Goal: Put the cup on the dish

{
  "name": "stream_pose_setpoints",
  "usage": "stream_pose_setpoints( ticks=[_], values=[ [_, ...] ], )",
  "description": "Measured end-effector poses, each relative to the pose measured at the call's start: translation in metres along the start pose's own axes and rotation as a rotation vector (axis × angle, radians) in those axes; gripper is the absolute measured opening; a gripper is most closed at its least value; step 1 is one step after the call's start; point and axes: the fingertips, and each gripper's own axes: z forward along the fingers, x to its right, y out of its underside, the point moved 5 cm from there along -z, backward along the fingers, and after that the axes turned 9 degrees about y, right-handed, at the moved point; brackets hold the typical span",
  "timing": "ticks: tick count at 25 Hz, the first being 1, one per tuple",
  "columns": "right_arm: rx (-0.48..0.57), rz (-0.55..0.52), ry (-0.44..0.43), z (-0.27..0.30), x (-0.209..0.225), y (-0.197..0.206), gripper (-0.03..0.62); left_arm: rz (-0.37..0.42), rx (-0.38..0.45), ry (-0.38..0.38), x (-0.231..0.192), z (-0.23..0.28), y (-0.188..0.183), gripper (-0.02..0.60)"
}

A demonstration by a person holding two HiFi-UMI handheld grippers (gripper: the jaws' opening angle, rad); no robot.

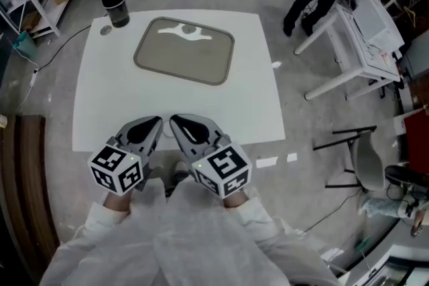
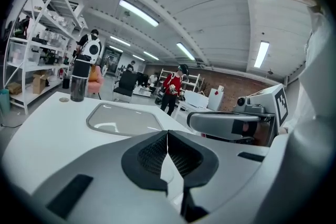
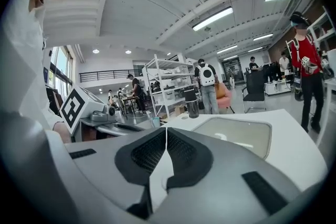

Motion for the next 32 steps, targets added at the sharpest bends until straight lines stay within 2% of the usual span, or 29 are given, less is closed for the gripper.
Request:
stream_pose_setpoints(
  ticks=[10, 16, 28, 30, 32],
  values=[
    [-0.029, 0.019, -0.007, 0.013, -0.005, 0.009, 0.015, 0.004, -0.051, 0.021, -0.010, -0.007, 0.000, 0.009],
    [-0.042, 0.026, 0.038, 0.016, -0.009, 0.009, 0.015, -0.009, -0.097, 0.048, -0.014, -0.012, 0.003, 0.009],
    [-0.087, 0.007, 0.108, 0.016, 0.000, 0.027, 0.019, -0.052, -0.125, 0.070, -0.024, -0.007, 0.019, 0.009],
    [-0.107, -0.003, 0.109, 0.017, 0.001, 0.032, 0.036, -0.049, -0.130, 0.074, -0.025, -0.006, 0.022, 0.009],
    [-0.130, -0.018, 0.108, 0.019, -0.001, 0.036, 0.088, -0.042, -0.137, 0.074, -0.026, -0.006, 0.026, 0.009]
  ],
)
